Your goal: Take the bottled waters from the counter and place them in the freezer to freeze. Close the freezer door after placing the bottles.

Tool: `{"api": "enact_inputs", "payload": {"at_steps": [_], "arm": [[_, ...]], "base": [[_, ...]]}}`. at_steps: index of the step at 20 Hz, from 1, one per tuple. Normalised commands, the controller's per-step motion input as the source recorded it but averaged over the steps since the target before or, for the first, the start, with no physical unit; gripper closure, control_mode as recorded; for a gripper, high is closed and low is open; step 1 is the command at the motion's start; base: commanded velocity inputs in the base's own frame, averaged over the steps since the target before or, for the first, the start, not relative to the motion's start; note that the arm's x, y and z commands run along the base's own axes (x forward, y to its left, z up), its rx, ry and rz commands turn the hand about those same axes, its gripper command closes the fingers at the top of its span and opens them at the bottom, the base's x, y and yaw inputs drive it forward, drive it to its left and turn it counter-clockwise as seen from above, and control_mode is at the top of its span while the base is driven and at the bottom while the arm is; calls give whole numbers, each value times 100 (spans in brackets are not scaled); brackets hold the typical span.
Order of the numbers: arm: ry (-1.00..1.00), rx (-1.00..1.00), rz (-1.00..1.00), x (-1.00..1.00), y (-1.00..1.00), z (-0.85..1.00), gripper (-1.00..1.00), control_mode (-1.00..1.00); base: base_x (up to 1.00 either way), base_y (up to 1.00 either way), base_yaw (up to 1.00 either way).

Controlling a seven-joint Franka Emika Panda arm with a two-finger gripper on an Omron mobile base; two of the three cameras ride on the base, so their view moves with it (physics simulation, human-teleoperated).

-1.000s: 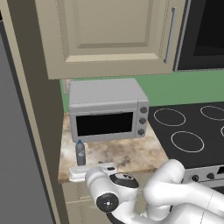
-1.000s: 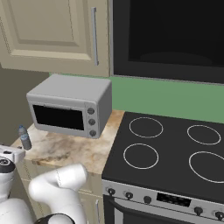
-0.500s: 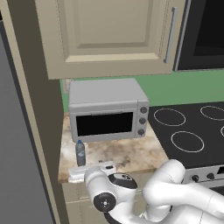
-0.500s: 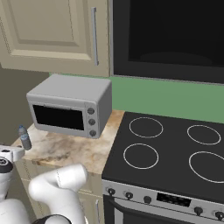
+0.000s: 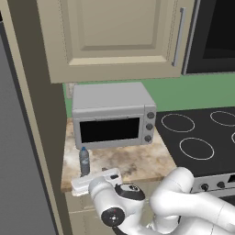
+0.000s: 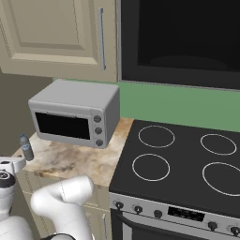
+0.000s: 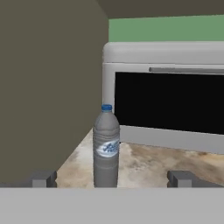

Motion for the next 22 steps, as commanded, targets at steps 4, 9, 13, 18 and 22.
{"api": "enact_inputs", "payload": {"at_steps": [4,9,13,18,22], "arm": [[-1,0,0,0,0,0,-100,-100],[0,0,0,7,0,0,-100,-100],[0,0,0,9,0,0,-100,-100],[0,0,0,18,0,0,-100,-100],[0,0,0,12,0,0,-100,-100]], "base": [[0,0,0],[0,0,0],[0,0,0],[0,0,0],[0,0,0]]}}
